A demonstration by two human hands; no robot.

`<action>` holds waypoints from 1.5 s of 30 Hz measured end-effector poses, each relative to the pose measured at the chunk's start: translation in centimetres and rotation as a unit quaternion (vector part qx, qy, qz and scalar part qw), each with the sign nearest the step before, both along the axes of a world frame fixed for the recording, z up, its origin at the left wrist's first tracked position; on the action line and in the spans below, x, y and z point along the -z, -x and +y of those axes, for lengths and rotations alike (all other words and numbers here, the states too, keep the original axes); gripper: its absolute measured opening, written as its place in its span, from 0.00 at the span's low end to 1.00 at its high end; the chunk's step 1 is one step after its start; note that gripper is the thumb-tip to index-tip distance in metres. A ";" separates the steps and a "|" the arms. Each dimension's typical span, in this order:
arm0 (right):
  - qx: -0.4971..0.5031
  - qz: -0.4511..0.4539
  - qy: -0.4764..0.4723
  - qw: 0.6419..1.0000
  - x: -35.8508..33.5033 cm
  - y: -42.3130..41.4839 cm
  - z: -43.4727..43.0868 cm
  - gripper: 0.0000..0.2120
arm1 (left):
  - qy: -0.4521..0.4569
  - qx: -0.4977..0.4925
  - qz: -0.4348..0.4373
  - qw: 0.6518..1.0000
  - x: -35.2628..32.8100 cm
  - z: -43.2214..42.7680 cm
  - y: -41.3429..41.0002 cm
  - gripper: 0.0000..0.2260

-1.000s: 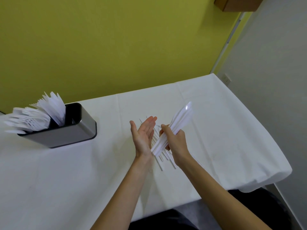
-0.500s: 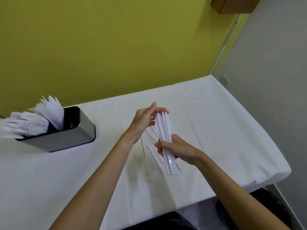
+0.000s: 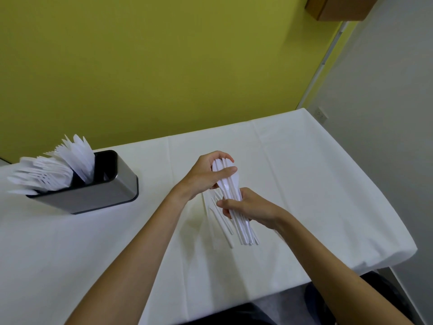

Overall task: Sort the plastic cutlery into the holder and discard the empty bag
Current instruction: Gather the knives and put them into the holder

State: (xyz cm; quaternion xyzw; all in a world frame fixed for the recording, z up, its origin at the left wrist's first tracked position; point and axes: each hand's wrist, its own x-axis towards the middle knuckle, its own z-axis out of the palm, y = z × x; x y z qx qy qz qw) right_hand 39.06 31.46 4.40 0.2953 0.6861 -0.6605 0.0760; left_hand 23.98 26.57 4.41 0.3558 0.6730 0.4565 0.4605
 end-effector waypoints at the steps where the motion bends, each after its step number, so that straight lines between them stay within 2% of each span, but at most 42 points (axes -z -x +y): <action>1: -0.013 0.000 0.001 1.000 0.0 0.1 0.1 0.12 | -0.003 0.003 0.000 1.000 0.0 0.0 0.2 0.07; 6: -0.049 0.011 0.065 0.997 -0.1 0.9 0.7 0.14 | -0.014 0.015 0.010 1.000 -0.4 -0.9 1.2 0.08; 9: -0.081 0.018 0.037 0.996 -0.1 2.4 0.6 0.15 | -0.024 0.005 0.017 1.000 -0.9 -1.9 2.1 0.10; 17: -0.152 0.065 -0.024 0.986 -1.4 10.2 -2.0 0.16 | -0.083 -0.170 0.070 0.979 -3.0 -8.0 8.0 0.11; 25: -0.003 0.151 -0.046 0.987 -2.2 19.3 -6.8 0.18 | -0.199 -0.383 0.097 0.897 -7.3 -16.9 16.1 0.09; 29: 0.079 0.204 -0.062 0.974 -2.8 23.4 -9.2 0.17 | -0.211 -0.454 0.114 0.858 -7.3 -20.7 19.9 0.08; 31: 0.122 0.211 -0.083 0.966 -2.4 24.9 -10.1 0.18 | -0.197 -0.484 0.111 0.846 -6.4 -22.2 21.5 0.10; 34: 0.186 0.209 -0.113 0.953 -1.7 26.4 -11.1 0.20 | -0.157 -0.499 0.082 0.848 -4.1 -23.4 23.3 0.14; 37: 0.223 0.217 -0.148 0.939 -0.9 27.1 -12.2 0.21 | -0.127 -0.497 0.006 0.858 -1.7 -24.1 23.9 0.17; 43: 0.191 0.199 -0.288 0.917 1.0 27.1 -13.6 0.22 | -0.103 -0.484 -0.114 0.861 1.4 -24.3 24.1 0.20; 45: 0.168 0.178 -0.314 0.917 1.5 26.9 -14.0 0.18 | -0.101 -0.472 -0.139 0.865 2.0 -24.2 23.9 0.21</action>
